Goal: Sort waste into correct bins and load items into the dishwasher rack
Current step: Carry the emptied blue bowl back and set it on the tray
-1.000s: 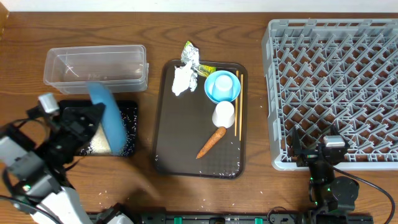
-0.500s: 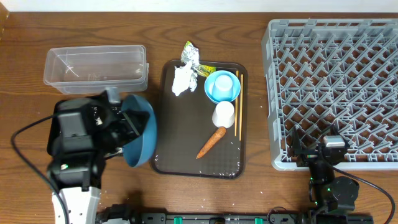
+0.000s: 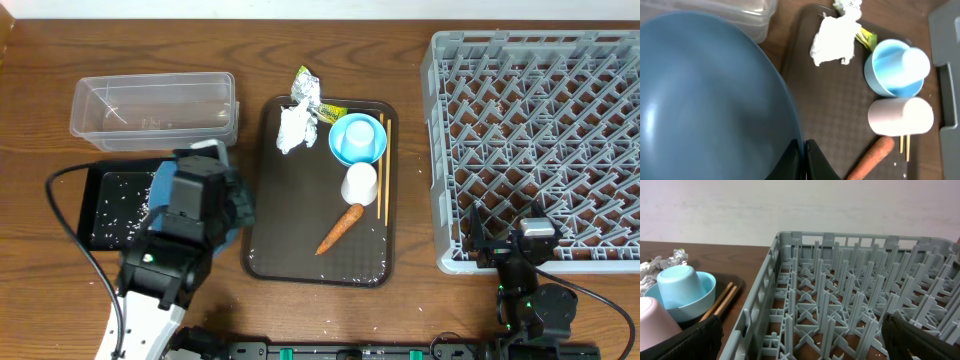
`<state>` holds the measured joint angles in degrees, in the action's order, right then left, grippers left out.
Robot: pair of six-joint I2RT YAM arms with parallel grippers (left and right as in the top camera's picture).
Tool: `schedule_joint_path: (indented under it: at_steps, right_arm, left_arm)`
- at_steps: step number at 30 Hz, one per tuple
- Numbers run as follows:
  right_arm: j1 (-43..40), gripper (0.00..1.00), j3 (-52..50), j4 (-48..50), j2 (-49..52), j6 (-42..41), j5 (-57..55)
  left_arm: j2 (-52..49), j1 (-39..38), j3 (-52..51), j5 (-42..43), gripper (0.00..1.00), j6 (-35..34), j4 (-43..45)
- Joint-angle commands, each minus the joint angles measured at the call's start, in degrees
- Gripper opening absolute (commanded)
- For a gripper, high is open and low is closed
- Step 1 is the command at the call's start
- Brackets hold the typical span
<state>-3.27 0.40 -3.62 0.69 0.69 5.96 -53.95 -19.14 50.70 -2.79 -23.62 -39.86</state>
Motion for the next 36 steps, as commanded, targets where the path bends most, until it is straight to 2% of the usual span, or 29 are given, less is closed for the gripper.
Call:
schedule_joint_path:
  at_steps: [1,9,14,21,28,36]
  right_arm:
    - [-0.1,0.99,-0.1,-0.2,-0.2,0.4,-0.1]
    - [-0.1,0.99,-0.1,-0.2,-0.2,0.4,-0.1]
    - [-0.1,0.99,-0.1,-0.2,-0.2,0.4,-0.1]
    - [-0.1,0.99,-0.1,-0.2,-0.2,0.4,-0.1]
    - [-0.1,0.99,-0.1,-0.2,-0.2,0.4,-0.1]
    - [-0.1,0.99,-0.1,-0.2,-0.2,0.5,-0.1]
  left_arm:
    - [-0.3,-5.7,0.9,-6.8,0.06,2.2,0.0]
    - [-7.4,-21.4,0.9,-15.4,0.06,2.1,1.8]
    - [-15.5,-26.7,0.9,-16.4,0.06,2.1,7.1]
    - [-23.5,-27.6,0.9,-15.6,0.06,2.1,13.1]
    - [-26.0,-27.6,0.9,-13.2,0.06,2.2,18.2]
    - [-29.6,-27.6,0.9,-11.2,0.06,2.0,18.6]
